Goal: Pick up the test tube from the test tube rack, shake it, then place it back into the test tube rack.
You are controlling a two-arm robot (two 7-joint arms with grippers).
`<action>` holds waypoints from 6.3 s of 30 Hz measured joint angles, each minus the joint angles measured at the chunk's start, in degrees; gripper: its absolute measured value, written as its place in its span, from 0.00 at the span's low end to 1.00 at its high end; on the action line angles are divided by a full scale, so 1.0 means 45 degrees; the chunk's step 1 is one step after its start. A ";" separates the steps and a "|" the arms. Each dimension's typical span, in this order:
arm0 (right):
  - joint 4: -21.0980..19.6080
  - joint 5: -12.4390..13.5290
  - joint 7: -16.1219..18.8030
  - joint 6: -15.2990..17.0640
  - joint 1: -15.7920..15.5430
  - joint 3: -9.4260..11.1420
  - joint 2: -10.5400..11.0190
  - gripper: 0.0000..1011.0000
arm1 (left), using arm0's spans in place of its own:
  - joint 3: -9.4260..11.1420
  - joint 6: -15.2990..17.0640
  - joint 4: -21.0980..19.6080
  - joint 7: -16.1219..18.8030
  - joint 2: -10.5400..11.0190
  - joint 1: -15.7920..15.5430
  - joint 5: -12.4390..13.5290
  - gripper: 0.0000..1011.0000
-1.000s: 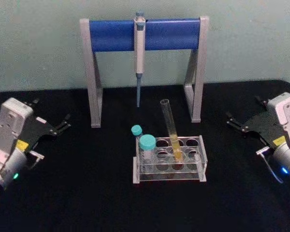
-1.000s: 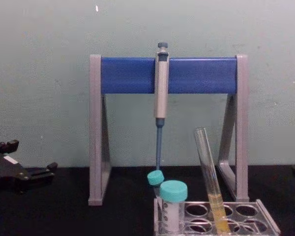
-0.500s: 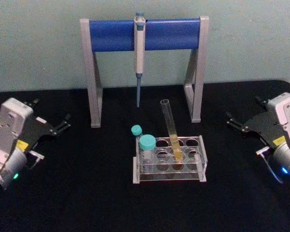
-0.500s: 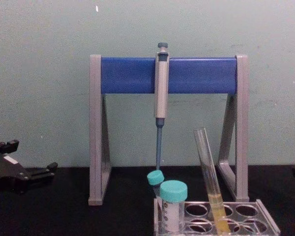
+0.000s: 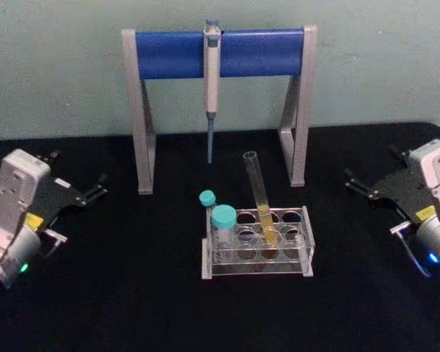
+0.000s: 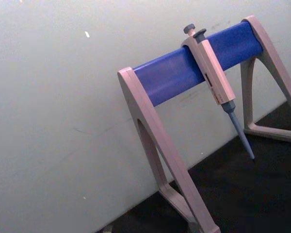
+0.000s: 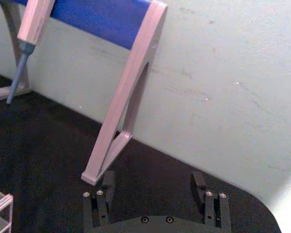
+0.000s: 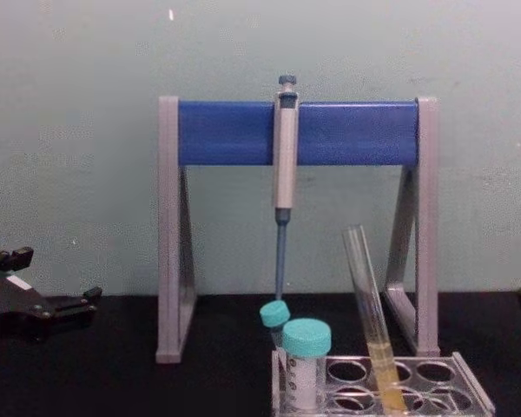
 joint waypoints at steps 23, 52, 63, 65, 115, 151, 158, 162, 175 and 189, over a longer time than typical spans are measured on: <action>-0.1461 0.2261 0.4630 -0.1878 -0.0443 0.0576 0.0168 0.99 | 0.0000 0.0000 0.0000 0.0000 0.0000 0.0000 0.0000 0.99; -0.0907 0.1614 0.6235 0.1844 0.1166 -0.0539 -0.1304 0.99 | 0.0000 0.0000 0.0000 0.0000 0.0000 0.0000 0.0001 0.99; -0.0639 0.1415 0.6566 0.2307 0.1349 -0.0416 -0.1568 0.99 | 0.0000 0.0000 0.0000 0.0000 0.0000 0.0000 0.0000 0.99; -0.0628 0.1409 0.6601 0.2327 0.1349 -0.0393 -0.1584 0.99 | 0.0000 0.0000 0.0000 0.0000 0.0000 0.0000 0.0000 0.99; -0.0640 0.1415 0.6597 0.2303 0.1336 -0.0385 -0.1572 0.22 | 0.0000 0.0000 0.0000 0.0000 0.0000 0.0000 0.0000 0.99; -0.2124 0.3678 0.7297 -0.1362 0.0123 0.1928 -0.1674 0.22 | 0.0000 0.0000 0.0000 0.0000 0.0000 0.0001 0.0000 0.99; -0.2124 0.3372 0.7245 -0.1589 0.0048 0.2010 -0.1754 0.22 | 0.0000 0.0000 0.0000 0.0000 0.0000 0.0000 0.0000 0.99; -0.2124 0.3299 0.7246 -0.1595 0.0021 0.2057 -0.1771 0.22 | 0.0000 0.0000 0.0000 0.0000 0.0000 0.0000 0.0000 0.99; -0.2175 0.3233 0.7304 -0.1601 -0.0015 0.2112 -0.1813 0.22 | 0.0000 0.0000 -0.0001 0.0000 0.0000 0.0000 0.0000 0.99; -0.2048 0.4901 0.9665 -0.0600 0.0460 0.1550 -0.0989 0.22 | -0.0001 0.0000 0.0000 0.0000 0.0000 0.0000 0.0000 0.99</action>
